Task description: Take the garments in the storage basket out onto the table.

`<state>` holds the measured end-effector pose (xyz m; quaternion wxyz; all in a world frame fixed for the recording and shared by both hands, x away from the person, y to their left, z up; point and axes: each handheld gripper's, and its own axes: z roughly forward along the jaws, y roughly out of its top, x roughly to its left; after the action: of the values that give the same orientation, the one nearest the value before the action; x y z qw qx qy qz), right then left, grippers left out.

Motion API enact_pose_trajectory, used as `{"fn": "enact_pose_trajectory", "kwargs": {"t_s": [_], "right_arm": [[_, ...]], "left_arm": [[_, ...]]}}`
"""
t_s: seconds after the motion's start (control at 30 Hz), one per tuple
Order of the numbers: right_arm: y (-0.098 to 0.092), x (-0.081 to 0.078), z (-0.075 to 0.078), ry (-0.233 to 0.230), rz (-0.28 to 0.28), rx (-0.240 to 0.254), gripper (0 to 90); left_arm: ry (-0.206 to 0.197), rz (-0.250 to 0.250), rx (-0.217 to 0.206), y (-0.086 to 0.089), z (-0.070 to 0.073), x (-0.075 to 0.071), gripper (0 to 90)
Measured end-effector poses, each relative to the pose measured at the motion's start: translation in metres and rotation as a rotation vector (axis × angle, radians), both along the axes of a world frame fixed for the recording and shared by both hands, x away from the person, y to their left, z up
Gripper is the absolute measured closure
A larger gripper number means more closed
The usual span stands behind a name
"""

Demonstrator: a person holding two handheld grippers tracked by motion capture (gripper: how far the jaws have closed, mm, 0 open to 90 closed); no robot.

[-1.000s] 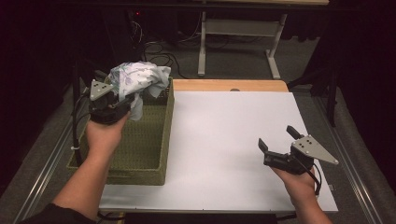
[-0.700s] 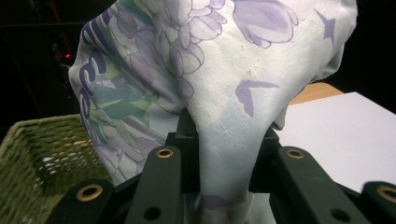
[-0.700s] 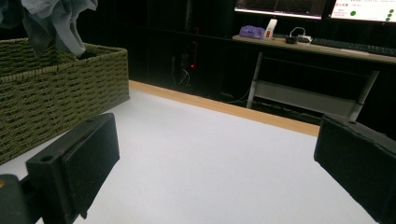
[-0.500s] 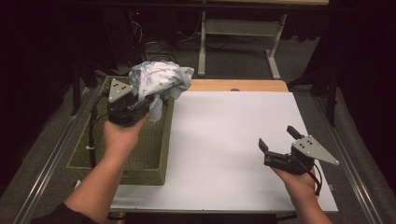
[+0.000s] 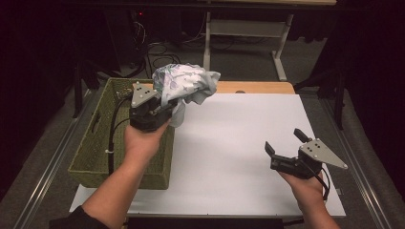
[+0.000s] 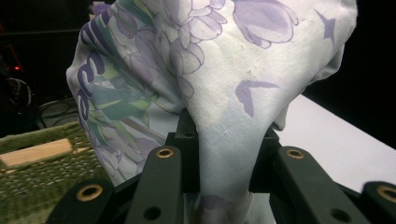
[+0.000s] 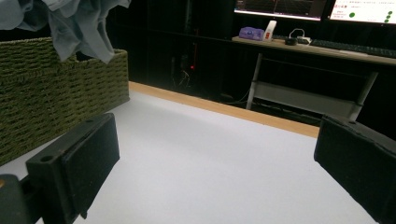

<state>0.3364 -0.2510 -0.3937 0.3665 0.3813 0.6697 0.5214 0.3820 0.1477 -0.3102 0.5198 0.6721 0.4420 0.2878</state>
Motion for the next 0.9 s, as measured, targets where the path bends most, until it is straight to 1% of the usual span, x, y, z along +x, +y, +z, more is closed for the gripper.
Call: {"fn": "enact_pose_trajectory", "kwargs": {"t_s": [0.37,0.4,0.43,0.6,0.67,0.83,0.9], "right_arm": [[-0.005,-0.002,-0.002,0.008,-0.004,-0.002,0.7],[-0.005,-0.002,-0.003,0.01,-0.006,-0.007,0.7],[-0.005,-0.002,-0.003,0.01,-0.006,-0.007,0.7],[-0.008,-0.002,-0.004,0.012,-0.007,-0.01,0.7],[-0.01,-0.002,-0.005,0.013,-0.008,-0.019,0.8],[-0.014,-0.002,-0.006,0.017,-0.014,-0.021,0.7],[-0.016,-0.003,-0.007,0.019,-0.016,-0.021,0.7]], "left_arm": [[0.013,-0.049,0.0,-0.032,-0.007,0.004,71.9],[0.01,-0.057,0.001,-0.037,-0.008,0.004,71.9],[0.01,-0.057,0.001,-0.037,-0.008,0.004,71.9],[0.008,-0.083,0.005,-0.053,-0.01,0.003,71.9],[0.007,-0.087,0.005,-0.058,-0.01,0.003,71.9],[-0.006,-0.1,0.015,-0.073,-0.012,-0.001,71.8],[-0.007,-0.109,0.006,-0.078,-0.014,-0.002,71.9]]}}
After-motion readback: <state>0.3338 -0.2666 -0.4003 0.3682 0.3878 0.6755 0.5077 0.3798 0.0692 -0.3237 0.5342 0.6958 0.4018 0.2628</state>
